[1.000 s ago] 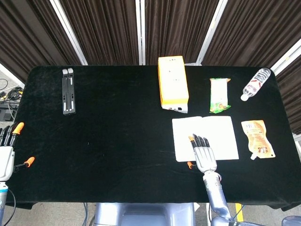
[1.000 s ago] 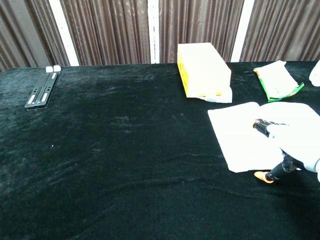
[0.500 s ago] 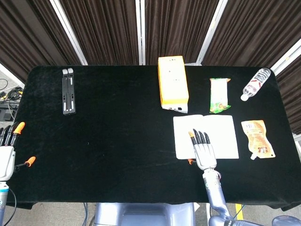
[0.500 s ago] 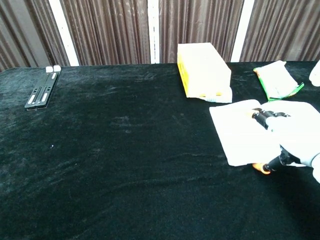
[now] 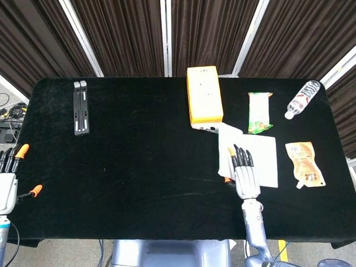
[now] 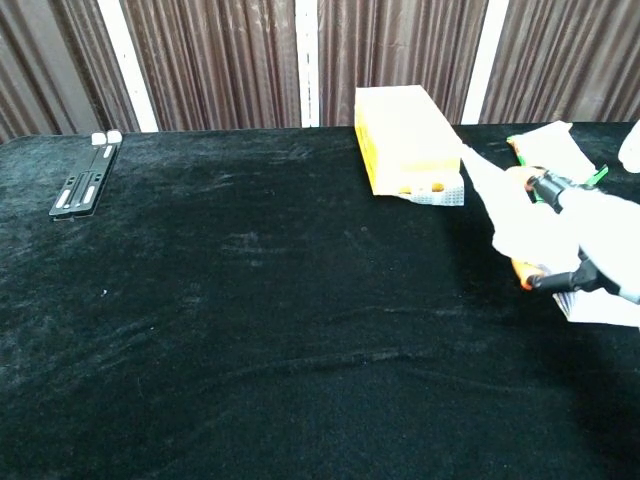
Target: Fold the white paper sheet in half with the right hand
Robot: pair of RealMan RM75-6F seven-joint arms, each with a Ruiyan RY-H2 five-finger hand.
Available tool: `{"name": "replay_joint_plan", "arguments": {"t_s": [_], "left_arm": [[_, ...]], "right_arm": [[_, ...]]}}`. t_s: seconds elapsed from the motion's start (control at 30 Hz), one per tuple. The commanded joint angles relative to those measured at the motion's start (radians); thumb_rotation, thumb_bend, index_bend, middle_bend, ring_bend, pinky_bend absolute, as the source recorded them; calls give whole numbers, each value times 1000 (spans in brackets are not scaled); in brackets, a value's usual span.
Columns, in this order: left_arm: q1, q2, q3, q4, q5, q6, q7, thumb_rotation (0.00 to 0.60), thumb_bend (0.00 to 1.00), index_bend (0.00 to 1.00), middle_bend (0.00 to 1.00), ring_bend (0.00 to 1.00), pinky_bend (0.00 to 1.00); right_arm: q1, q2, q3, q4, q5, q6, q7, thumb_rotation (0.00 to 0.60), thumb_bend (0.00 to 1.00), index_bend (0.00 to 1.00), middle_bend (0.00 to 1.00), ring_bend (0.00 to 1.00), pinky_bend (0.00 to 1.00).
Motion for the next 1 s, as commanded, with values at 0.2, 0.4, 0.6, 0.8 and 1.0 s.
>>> {"name": "replay_joint_plan", "arguments": {"t_s": [0.2,0.4,0.6,0.8,1.0], "left_arm": [[1,1,-1,-1,1,3,-2,600,119,0,0,0,0],[2,2,-1,-3,2,6,0,600,121,0,0,0,0],[3,1,-2,-4,2,8,5,600,122,0,0,0,0],[2,-6,1,7,10,10,10,600,122,0,0,0,0],[2,-7,7,17,18,8,13,600,122,0,0,0,0]], "right_arm": [[-50,116,81,-110,50,74,-69,600,384,0,0,0,0],[-96,221,109,-141,91,90,-74,600,379,0,0,0,0],[-145,316,94,-158,103,70,1,600,359,0,0,0,0],[-177,400,5,-172,-8,78,33,600,223,0,0,0,0],[-195,521,-82,-280,-131,84,-27,600,165,0,0,0,0]]}}
